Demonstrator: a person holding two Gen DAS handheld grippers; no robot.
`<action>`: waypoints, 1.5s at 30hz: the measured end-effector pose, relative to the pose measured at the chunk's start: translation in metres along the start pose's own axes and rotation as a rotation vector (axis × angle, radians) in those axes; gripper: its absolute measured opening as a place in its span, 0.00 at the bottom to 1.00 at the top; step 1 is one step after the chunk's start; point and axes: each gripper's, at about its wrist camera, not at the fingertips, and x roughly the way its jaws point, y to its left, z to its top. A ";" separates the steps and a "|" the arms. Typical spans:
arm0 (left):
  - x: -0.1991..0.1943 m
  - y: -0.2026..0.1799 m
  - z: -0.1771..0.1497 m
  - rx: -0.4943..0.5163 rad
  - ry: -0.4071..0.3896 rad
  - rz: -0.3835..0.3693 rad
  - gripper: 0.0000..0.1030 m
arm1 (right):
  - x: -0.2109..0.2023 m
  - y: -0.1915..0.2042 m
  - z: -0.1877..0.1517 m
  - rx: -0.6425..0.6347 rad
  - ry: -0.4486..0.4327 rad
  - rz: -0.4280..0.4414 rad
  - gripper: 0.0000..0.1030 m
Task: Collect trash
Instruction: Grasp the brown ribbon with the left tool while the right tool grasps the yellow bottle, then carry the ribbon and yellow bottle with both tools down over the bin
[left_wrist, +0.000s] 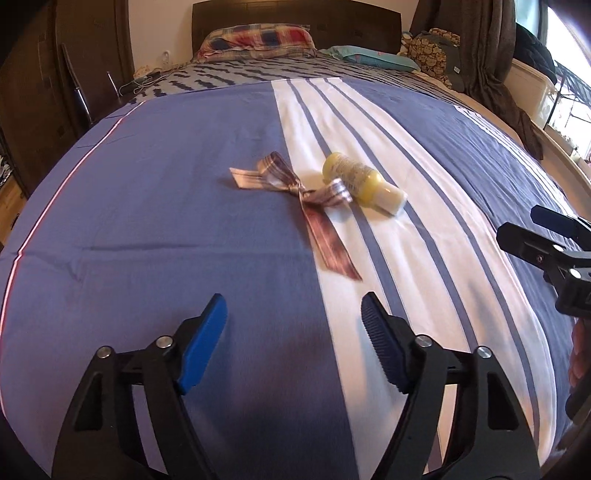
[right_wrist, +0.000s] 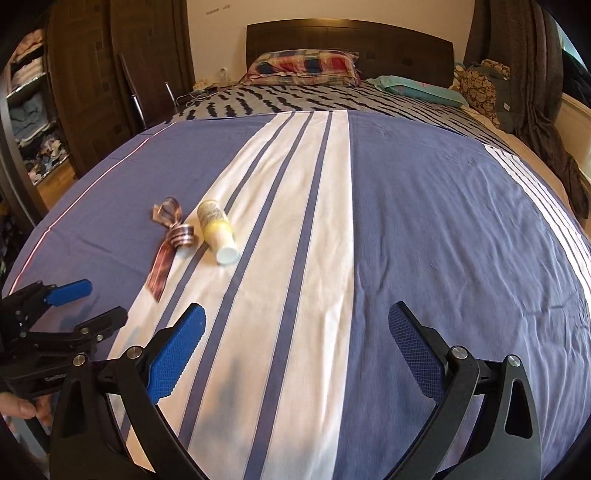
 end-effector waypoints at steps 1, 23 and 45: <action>0.007 0.000 0.005 -0.004 0.001 -0.012 0.61 | 0.004 -0.001 0.004 0.004 -0.003 0.002 0.96; 0.036 0.022 0.043 0.021 -0.037 0.032 0.00 | 0.065 0.030 0.040 -0.071 0.036 0.036 0.83; -0.011 0.014 0.015 0.033 -0.035 -0.004 0.00 | 0.064 0.065 0.037 -0.160 0.081 0.111 0.32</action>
